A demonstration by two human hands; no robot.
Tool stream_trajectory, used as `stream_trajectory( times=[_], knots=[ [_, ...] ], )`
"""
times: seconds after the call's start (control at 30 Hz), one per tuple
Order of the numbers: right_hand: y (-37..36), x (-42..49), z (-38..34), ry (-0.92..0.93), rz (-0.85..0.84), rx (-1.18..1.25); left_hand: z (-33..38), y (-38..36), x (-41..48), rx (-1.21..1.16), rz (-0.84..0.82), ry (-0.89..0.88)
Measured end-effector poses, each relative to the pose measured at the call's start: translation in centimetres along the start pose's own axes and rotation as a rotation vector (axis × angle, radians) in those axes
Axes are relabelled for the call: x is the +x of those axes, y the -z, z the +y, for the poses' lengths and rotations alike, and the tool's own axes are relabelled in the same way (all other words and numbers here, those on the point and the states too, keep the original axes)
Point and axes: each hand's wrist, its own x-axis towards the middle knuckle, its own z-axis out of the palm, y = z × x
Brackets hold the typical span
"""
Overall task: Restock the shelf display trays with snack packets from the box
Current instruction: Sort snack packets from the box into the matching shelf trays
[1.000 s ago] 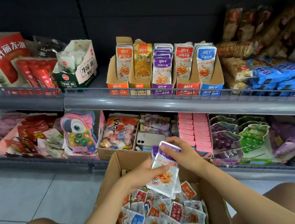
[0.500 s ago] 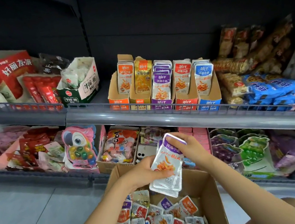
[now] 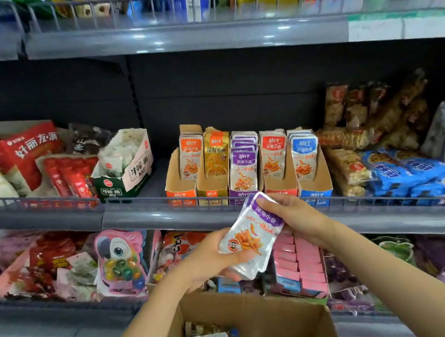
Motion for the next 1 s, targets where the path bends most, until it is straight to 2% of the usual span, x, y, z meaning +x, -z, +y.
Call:
stream_trajectory(
  times=[0.1, 0.2, 0.37, 0.47, 0.57, 0.7, 0.83, 1.0],
  knots=[
    [0.8, 0.9, -2.0, -0.037, -0.084, -0.036, 1.0, 0.7, 1.2, 0.009, -0.001, -0.032],
    [2.1, 2.5, -4.3, 0.023, -0.136, -0.181, 2.7, 1.7, 3.2, 0.02, 0.001, -0.067],
    [3.6, 5.0, -7.3, 0.143, 0.022, -0.181, 5.8, 3.1, 7.0, 0.049, 0.115, -0.133],
    [5.1, 6.7, -8.4, 0.215, 0.124, -0.138, 7.1, 4.4, 9.1, 0.113, 0.32, -0.204],
    [6.7, 8.4, -9.0, 0.287, 0.215, -0.22, 6.9, 5.7, 10.7, 0.311, 0.478, -0.233],
    [7.4, 11.0, -8.9, 0.313, 0.223, -0.375, 5.8, 5.8, 12.1, 0.517, 0.362, -0.143],
    [6.1, 13.1, -8.1, 0.288, 0.109, -0.502, 5.1, 5.7, 13.0, 0.552, 0.266, -0.101],
    [4.9, 14.4, -5.9, 0.207, 0.031, -0.702, 4.7, 5.8, 12.9, 0.525, 0.254, -0.124]
  ],
)
